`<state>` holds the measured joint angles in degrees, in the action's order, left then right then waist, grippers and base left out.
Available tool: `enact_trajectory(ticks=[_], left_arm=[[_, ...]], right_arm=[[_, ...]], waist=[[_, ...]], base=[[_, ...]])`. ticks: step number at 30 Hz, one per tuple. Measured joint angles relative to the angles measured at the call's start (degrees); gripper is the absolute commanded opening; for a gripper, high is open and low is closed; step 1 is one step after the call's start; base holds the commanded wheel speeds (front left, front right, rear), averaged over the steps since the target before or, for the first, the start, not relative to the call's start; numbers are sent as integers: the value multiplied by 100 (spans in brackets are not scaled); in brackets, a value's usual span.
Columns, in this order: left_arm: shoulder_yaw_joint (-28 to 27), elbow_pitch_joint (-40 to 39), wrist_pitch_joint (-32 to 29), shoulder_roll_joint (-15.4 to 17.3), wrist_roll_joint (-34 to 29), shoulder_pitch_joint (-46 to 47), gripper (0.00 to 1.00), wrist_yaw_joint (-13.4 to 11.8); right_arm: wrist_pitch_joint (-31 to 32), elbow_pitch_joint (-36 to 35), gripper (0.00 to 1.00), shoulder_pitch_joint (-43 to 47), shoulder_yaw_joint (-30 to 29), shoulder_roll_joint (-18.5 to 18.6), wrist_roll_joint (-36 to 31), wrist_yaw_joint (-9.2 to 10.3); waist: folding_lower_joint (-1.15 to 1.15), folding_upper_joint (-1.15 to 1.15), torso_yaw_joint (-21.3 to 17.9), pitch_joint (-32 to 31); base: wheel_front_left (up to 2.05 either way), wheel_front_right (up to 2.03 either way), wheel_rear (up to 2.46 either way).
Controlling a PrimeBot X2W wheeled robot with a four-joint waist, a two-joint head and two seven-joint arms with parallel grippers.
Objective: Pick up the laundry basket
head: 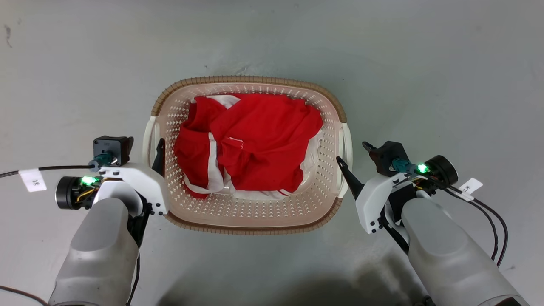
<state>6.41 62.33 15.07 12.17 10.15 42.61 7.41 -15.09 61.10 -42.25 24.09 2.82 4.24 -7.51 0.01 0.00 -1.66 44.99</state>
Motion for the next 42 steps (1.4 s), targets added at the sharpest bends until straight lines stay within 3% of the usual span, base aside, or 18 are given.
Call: enact_trajectory(ticks=[15, 16, 17, 18, 19, 31, 42], left_arm=[[717, 282, 0, 12, 486, 237, 100, 0], [792, 331, 1, 2, 542, 253, 100, 0], [857, 360, 0, 4, 570, 263, 75, 0], [912, 349, 0, 12, 576, 270, 34, 1], [947, 345, 0, 19, 604, 293, 0, 1], [1595, 481, 9, -34, 1211, 244, 0, 7], [2438, 651, -360, -156, 2004, -137, 0, -8]], right_arm=[[42, 535, 100, -321, 661, 1, 520, 0], [42, 547, 48, -336, 691, 1, 552, 0], [42, 559, 0, -357, 712, 1, 572, 0], [42, 581, 0, -375, 743, 1, 583, 0], [43, 600, 0, -387, 769, 1, 600, -4], [91, 812, 0, -377, 1029, 13, 831, -1], [488, 982, 0, -13, 1266, 24, 1193, -1]], waist=[[0, 0, 91, 238], [0, 0, 93, 241], [0, 0, 93, 244], [0, 0, 97, 246], [0, 0, 100, 246], [0, 0, 136, -122], [-1, 0, 160, -1132]], base=[[0, 0, 0], [0, 0, 0], [0, 0, 0], [0, 0, 0], [0, 0, 0], [0, 0, 0], [0, 0, 0]])
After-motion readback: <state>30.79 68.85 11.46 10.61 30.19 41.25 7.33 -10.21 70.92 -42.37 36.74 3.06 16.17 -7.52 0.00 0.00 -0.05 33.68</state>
